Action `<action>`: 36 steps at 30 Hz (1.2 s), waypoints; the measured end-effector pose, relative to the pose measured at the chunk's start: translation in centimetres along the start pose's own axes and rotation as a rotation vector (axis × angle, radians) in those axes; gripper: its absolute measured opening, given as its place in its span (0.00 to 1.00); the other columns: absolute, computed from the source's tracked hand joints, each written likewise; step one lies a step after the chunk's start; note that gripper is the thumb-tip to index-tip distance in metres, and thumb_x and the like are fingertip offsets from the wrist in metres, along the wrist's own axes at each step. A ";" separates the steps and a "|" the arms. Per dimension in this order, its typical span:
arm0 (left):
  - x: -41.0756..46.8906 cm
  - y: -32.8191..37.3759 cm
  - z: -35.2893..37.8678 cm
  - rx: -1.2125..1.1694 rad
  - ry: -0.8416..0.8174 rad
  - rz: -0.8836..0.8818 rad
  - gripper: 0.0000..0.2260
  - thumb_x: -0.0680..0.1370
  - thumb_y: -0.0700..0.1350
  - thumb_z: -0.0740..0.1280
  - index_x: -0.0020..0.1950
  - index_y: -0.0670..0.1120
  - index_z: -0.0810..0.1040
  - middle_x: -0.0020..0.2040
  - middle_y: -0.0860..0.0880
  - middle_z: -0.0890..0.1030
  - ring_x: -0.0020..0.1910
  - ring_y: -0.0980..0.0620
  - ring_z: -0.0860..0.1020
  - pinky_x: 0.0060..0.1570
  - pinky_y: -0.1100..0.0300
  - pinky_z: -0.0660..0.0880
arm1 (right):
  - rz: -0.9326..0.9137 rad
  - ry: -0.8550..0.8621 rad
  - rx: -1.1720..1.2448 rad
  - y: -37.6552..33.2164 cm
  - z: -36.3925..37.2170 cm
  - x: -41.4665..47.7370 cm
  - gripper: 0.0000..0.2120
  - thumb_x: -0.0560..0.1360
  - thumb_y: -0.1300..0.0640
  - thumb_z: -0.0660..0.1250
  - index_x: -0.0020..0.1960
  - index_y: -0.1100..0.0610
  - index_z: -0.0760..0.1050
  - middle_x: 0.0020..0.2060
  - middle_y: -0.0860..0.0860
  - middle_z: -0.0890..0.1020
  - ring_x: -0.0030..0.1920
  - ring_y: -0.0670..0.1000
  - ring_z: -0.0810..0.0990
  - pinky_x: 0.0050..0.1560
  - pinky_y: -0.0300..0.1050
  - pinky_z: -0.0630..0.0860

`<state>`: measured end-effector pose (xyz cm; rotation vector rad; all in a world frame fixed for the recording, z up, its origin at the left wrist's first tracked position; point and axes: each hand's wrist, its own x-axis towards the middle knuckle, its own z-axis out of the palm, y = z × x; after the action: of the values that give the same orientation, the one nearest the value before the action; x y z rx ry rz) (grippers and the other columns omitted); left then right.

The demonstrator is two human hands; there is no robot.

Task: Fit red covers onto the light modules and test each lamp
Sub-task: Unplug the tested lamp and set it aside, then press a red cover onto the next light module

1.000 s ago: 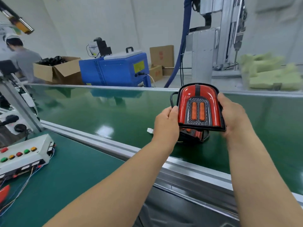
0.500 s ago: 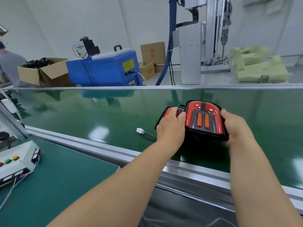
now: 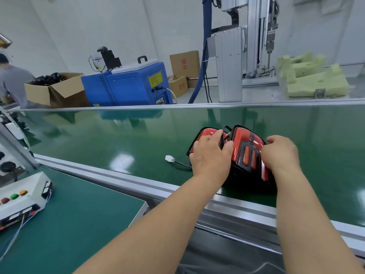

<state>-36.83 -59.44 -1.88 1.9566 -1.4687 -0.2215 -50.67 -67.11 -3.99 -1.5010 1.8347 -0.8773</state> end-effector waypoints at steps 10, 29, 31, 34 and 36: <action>-0.5 -0.6 -1.5 -0.027 -0.005 0.014 0.15 0.82 0.57 0.57 0.59 0.52 0.78 0.61 0.51 0.77 0.62 0.46 0.71 0.63 0.44 0.68 | -0.151 0.136 -0.022 -2.5 0.0 -1.2 0.22 0.79 0.59 0.60 0.74 0.57 0.70 0.72 0.57 0.72 0.73 0.61 0.66 0.70 0.59 0.67; -6.7 -11.3 -13.7 -0.166 0.351 -0.208 0.17 0.82 0.51 0.62 0.70 0.49 0.73 0.68 0.53 0.74 0.68 0.55 0.69 0.70 0.55 0.65 | -0.822 -0.145 -0.040 -13.2 9.9 -13.9 0.19 0.79 0.53 0.65 0.68 0.58 0.75 0.70 0.55 0.74 0.73 0.55 0.65 0.73 0.53 0.63; -7.5 -12.5 -14.8 -0.181 0.376 -0.244 0.17 0.82 0.52 0.62 0.70 0.50 0.74 0.68 0.54 0.74 0.68 0.56 0.69 0.68 0.56 0.66 | -0.857 -0.171 -0.034 -13.9 11.1 -15.4 0.19 0.79 0.53 0.66 0.68 0.58 0.75 0.70 0.54 0.73 0.74 0.55 0.64 0.73 0.52 0.62; -8.7 -14.1 -16.5 -0.175 0.429 -0.290 0.16 0.82 0.52 0.62 0.69 0.51 0.74 0.67 0.56 0.74 0.64 0.58 0.70 0.60 0.63 0.64 | -0.905 -0.211 -0.020 -15.0 12.8 -17.6 0.18 0.79 0.54 0.65 0.68 0.57 0.75 0.71 0.53 0.72 0.74 0.54 0.63 0.72 0.50 0.62; -9.6 -15.1 -17.6 -0.168 0.458 -0.320 0.16 0.82 0.52 0.62 0.69 0.51 0.75 0.66 0.56 0.75 0.64 0.58 0.70 0.58 0.64 0.63 | -0.938 -0.257 -0.017 -15.7 14.0 -19.1 0.18 0.80 0.54 0.64 0.68 0.57 0.75 0.71 0.53 0.73 0.74 0.53 0.63 0.71 0.49 0.62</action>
<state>-19.38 -41.49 0.06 1.9339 -0.8189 -0.0281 -27.01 -52.13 1.04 -2.3937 0.9003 -0.9870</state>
